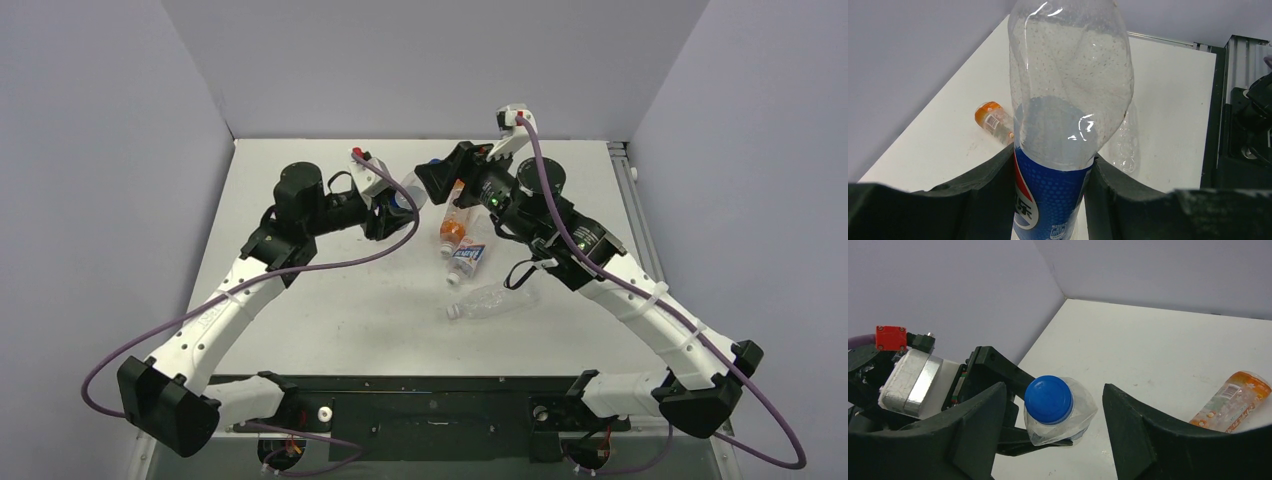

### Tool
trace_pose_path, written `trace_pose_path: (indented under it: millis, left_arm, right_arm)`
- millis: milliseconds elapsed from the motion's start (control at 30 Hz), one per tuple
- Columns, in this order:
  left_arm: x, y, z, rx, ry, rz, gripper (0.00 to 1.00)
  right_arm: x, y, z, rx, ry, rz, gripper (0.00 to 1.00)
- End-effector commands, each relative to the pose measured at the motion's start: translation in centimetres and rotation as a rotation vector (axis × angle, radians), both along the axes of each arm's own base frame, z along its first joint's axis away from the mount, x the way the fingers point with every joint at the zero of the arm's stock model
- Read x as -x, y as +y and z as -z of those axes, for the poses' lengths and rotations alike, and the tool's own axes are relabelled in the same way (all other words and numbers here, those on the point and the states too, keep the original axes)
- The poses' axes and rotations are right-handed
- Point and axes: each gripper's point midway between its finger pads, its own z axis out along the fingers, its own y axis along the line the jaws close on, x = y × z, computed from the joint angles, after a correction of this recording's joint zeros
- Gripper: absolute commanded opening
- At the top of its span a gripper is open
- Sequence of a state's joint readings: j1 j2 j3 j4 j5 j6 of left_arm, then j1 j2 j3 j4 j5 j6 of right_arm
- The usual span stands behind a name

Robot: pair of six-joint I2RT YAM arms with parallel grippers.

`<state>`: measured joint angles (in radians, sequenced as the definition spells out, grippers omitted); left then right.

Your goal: Unscrew the bottle caps

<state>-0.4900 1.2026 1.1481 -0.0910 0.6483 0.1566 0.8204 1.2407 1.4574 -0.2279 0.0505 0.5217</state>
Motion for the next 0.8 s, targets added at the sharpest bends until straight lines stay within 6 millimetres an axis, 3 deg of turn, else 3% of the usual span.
trace_pose_path:
  millis: [0,100,200,267,300,333,367,667,767]
  left_arm:
    - [0.8,0.0,-3.2,0.086,-0.061,-0.001,0.26]
    - [1.0,0.0,-3.8,0.108,-0.059,0.001,0.26]
    - [1.4,-0.2,-4.0,0.123,-0.041,0.018,0.29]
    - [1.8,-0.3,-4.2,0.136,-0.021,0.035,0.53]
    - [2.1,-0.3,-4.2,0.140,-0.011,0.044,0.72]
    - [2.5,-0.5,-4.1,0.139,-0.006,0.064,0.82]
    - [2.9,-0.5,-4.3,0.147,0.006,0.073,0.98]
    - [3.3,-0.6,-7.0,0.197,-0.059,0.080,0.97]
    - [3.6,-0.5,-6.8,0.177,-0.080,0.087,0.70]
  right_arm:
    - [-0.3,1.1,-1.3,-0.025,-0.021,-0.010,0.61]
    - [-0.3,1.5,-1.6,-0.016,-0.023,-0.011,0.51]
    - [-0.3,1.9,-1.6,-0.001,-0.028,-0.007,0.33]
    - [-0.1,2.0,-1.8,0.006,-0.039,-0.002,0.24]
    - [0.0,2.0,-1.8,0.010,-0.043,-0.003,0.21]
    - [0.3,2.1,-1.8,0.023,-0.051,-0.001,0.17]
    - [0.5,2.2,-1.9,0.027,-0.055,0.002,0.14]
    - [1.3,3.0,-1.3,0.122,-0.080,0.014,0.09]
    - [1.2,2.8,-1.4,0.131,-0.084,0.036,0.09]
